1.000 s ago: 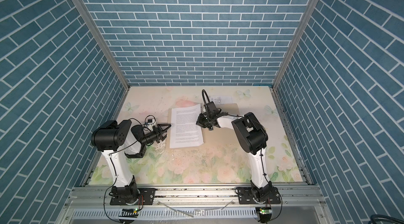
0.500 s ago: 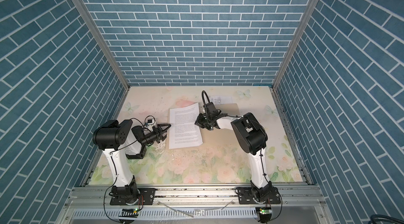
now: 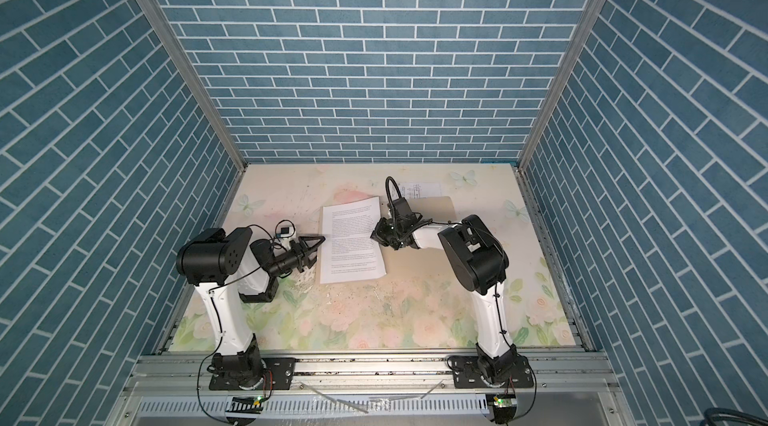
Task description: Put the files into the folder
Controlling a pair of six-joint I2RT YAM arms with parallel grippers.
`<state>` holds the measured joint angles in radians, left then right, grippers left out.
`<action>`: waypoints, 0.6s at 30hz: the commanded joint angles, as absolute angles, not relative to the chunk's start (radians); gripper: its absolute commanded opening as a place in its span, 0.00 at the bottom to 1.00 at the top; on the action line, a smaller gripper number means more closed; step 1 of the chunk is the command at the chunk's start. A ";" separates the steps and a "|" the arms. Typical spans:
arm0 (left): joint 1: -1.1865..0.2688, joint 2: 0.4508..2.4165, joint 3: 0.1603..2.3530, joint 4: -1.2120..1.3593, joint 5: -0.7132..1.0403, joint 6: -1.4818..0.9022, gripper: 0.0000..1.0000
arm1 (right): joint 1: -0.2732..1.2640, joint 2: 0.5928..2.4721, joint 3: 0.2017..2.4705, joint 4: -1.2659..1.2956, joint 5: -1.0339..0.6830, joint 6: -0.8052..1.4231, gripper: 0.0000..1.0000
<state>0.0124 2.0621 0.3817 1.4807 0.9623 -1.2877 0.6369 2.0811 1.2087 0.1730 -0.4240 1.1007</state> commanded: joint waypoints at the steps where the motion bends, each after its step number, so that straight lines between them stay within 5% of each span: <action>1: 0.003 2.105 0.360 1.404 0.948 -1.261 0.62 | 0.647 2.067 1.200 0.197 -0.438 1.138 0.00; 18: 0.003 2.105 0.356 1.406 0.948 -1.261 0.62 | 0.655 2.057 1.160 0.200 -0.433 1.150 0.04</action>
<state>0.0124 2.0632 0.3809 1.4845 0.9627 -1.2877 0.6464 2.0811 1.1919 0.1974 -0.4278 1.1217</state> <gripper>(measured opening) 0.620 0.044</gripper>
